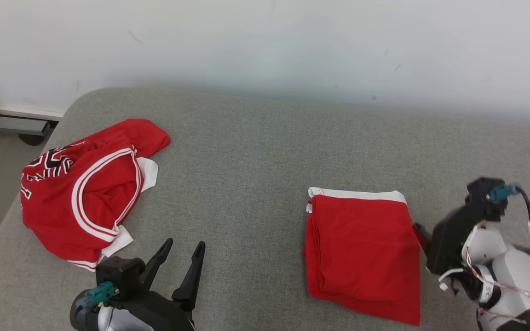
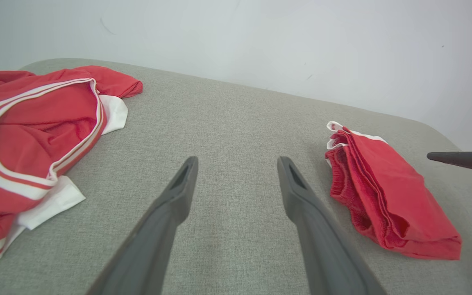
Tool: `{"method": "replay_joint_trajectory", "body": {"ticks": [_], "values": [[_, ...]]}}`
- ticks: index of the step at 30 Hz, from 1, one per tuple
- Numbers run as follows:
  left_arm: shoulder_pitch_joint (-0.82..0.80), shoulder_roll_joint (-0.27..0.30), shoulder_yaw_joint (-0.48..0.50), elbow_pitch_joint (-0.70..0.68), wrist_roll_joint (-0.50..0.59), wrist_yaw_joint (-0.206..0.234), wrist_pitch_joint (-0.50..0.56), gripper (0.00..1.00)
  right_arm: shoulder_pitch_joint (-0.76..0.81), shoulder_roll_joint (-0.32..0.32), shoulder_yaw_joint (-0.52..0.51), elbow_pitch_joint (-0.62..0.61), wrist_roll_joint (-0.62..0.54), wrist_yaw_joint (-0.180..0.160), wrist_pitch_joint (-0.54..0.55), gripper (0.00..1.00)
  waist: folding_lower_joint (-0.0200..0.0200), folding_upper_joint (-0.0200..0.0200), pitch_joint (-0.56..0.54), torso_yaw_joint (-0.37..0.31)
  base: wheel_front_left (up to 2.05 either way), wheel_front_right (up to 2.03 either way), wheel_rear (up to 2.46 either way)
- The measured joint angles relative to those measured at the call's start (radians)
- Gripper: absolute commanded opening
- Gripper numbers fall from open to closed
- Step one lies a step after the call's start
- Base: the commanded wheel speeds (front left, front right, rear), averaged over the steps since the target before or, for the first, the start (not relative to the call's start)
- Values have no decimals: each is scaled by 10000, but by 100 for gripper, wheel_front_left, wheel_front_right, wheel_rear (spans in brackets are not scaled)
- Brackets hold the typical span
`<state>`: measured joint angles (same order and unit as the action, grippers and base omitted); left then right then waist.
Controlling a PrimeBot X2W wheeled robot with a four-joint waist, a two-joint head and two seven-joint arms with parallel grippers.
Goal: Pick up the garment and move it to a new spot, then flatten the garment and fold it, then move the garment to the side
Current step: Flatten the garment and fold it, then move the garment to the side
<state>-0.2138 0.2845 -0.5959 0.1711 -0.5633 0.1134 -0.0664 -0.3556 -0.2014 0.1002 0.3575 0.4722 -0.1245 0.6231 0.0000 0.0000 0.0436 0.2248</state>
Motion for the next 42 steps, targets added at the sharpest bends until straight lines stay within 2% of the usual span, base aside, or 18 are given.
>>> {"method": "replay_joint_trajectory", "body": {"ticks": [4, 13, 22, 23, 24, 25, 26, 27, 35, 42], "values": [[-19, -4, -29, -46, 12, 0, 2, 100, 497, 201, -378, 391, -6, -2, -94, 100, 1, 0, 93, 14, 0, 0, 0], [-227, -23, -100, -65, 71, -6, 44, 100, 593, 635, -560, 639, -6, -2, -261, 100, 1, 0, 290, 205, 0, 0, 0], [-406, -107, -259, -67, 82, -92, 134, 100, 582, 721, -1001, 989, -128, -2, -397, 100, 1, -1, 492, 531, 0, 0, 0], [-407, -105, -257, -67, 82, -92, 134, 100, 568, 738, -1045, 1022, -150, -2, -397, 90, 1, 0, 522, 567, 0, 0, 0], [-407, -105, -261, -59, 82, -92, 134, 100, 547, 736, -1080, 1049, -176, -2, -399, 47, 1, 0, 551, 604, 0, 0, 0], [-407, -107, -263, -58, 82, -92, 134, 100, 523, 736, -1118, 1085, -182, -2, -426, 39, 1, 0, 575, 642, 0, 0, 0], [-407, -107, -261, -58, 82, -92, 134, 100, 491, 736, -1174, 1114, -184, -2, -426, 8, 1, 0, 598, 680, 0, 0, 0], [-407, -107, -259, -58, 82, -92, 134, 100, 436, 732, -1202, 1166, -190, -2, -426, 0, 0, 0, 621, 717, 0, 0, 0], [-410, -105, -207, -27, 82, -92, 130, 100, 125, 591, -813, 1168, -485, -2, -332, 0, 0, 0, 773, 885, 0, 0, 0], [-417, -88, -151, -13, 82, -92, 119, 100, 134, -299, -508, 922, -909, 456, -151, 0, 0, 0, 783, 885, 0, 0, 0]]}}
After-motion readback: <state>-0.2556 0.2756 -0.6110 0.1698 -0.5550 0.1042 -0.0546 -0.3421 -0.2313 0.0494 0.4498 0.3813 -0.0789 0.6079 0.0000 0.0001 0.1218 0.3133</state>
